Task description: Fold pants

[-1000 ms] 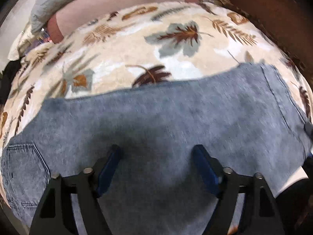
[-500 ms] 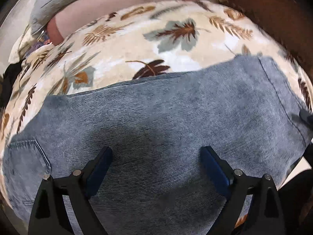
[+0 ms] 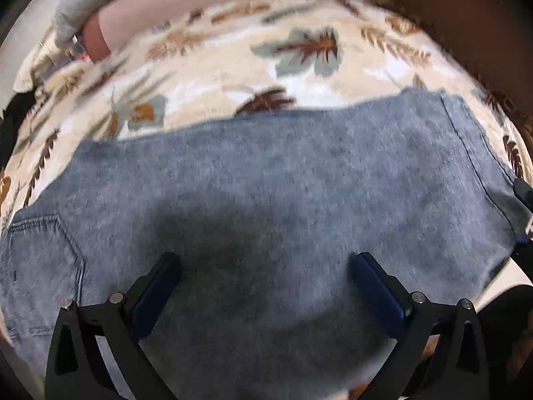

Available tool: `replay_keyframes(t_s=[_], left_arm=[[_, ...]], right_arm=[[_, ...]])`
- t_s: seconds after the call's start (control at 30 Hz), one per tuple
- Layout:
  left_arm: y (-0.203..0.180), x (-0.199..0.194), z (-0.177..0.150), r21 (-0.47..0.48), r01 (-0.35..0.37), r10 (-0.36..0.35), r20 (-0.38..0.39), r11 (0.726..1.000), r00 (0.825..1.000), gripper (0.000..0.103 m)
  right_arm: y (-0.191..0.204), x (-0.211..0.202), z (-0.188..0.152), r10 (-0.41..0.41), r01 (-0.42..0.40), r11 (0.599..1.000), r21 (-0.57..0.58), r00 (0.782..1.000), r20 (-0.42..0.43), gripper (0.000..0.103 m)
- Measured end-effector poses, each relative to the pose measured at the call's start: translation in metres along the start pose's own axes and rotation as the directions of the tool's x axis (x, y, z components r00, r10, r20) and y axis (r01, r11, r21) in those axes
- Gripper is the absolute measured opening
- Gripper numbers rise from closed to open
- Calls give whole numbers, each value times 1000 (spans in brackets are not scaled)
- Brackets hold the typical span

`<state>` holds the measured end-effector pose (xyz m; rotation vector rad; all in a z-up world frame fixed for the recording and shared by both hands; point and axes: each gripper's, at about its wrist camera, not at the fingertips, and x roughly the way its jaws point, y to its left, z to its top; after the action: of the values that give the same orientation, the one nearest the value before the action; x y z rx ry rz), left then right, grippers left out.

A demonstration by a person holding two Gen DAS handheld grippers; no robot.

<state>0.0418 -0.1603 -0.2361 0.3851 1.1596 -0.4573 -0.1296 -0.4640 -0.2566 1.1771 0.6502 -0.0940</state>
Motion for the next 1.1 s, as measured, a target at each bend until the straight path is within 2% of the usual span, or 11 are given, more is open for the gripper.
replay_keyframes(t_s=[0.07, 0.13, 0.23, 0.3, 0.4, 0.43, 0.6, 0.77, 0.93, 1.0, 1.1], left_arm=[[0, -16, -3, 2, 22, -22, 51, 1000, 998, 103], [-3, -28, -10, 34, -19, 15, 107, 999, 994, 103], [4, -10, -14, 24, -111, 109, 44, 994, 993, 103], [20, 1, -18, -56, -42, 43, 16, 998, 999, 103], [18, -1, -14, -27, -52, 53, 7, 998, 999, 103], [17, -2, -13, -16, -57, 57, 6, 998, 998, 103], [36, -10, -15, -71, -27, 26, -24, 997, 999, 103], [75, -27, -20, -141, -48, 49, 6, 989, 999, 103], [128, -46, -36, -256, -73, 81, 23, 964, 996, 103], [147, -50, -47, -302, -53, 64, 26, 952, 998, 103], [163, -54, -57, -348, -15, 26, 26, 937, 999, 103]], right_arm=[[1, -2, 0, -15, 15, 1000, -9, 1000, 12, 53], [-2, 0, 1, -10, 10, 1000, 3, 1000, 4, 55], [0, 2, 1, -12, 12, 1000, -2, 1000, 9, 55], [4, 5, 0, -24, 24, 999, -35, 1000, 10, 56], [12, 9, -3, -55, 56, 995, -87, 998, 14, 42], [13, 11, -3, -58, 59, 994, -92, 998, 8, 30], [35, 2, -9, -76, 93, 979, -180, 992, 98, 23], [77, 1, -25, -104, 144, 932, -333, 985, 135, 23], [127, 19, -47, -143, 187, 860, -475, 981, 128, 23], [149, 32, -63, -171, 207, 821, -532, 978, 118, 23], [173, 51, -86, -181, 185, 784, -592, 981, 66, 23]])
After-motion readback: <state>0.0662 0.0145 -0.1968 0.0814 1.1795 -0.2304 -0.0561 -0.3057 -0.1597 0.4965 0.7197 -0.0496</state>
